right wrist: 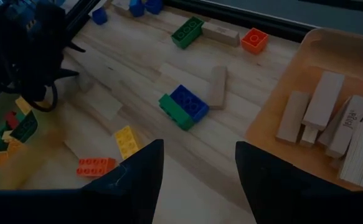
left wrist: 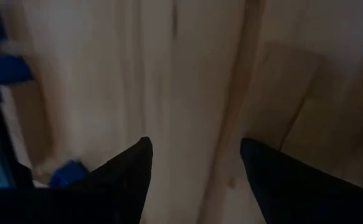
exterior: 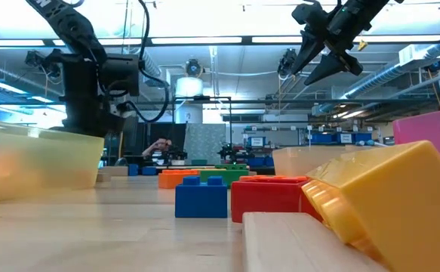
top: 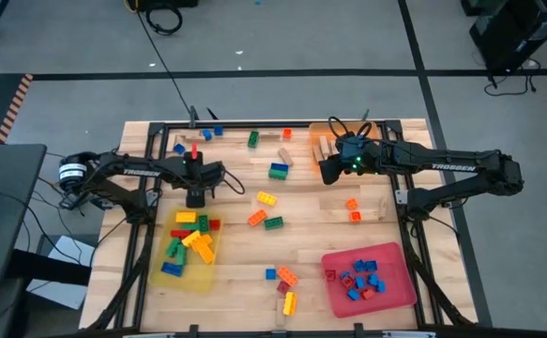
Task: Sort blocks by size
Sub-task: Put the brown block into the orange bin
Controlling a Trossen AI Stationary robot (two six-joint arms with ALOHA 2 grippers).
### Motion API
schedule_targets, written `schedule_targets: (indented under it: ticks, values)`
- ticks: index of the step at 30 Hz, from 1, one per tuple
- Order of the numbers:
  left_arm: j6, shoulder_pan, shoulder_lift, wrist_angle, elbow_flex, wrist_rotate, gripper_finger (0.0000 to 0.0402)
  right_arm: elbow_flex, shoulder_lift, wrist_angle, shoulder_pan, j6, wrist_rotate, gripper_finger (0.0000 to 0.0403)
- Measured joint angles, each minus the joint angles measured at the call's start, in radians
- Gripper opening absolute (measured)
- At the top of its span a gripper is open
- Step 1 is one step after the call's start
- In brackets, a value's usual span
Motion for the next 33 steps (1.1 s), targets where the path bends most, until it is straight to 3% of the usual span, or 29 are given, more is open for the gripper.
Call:
schedule_targets:
  ticks: [8, 14, 25, 33]
  values:
    - [0.01, -0.006, 0.002, -0.034, 0.042, 0.022, 0.0257, 0.0, 0.0, 0.0, 0.0, 0.0, 0.0, 0.0213]
    - [0.018, -0.007, 0.002, -0.034, 0.057, 0.167, 0.0257, 0.0, 0.0, 0.0, 0.0, 0.0, 0.0, 0.0213]
    - [0.063, 0.0, 0.002, -0.095, 0.069, 0.189, 0.0257, 0.0, 0.0, 0.0, 0.0, 0.0, 0.0, 0.0213]
    - [0.06, -0.001, 0.002, -0.177, 0.106, 0.389, 0.0257, 0.0, 0.0, 0.0, 0.0, -0.006, 0.0, 0.0213]
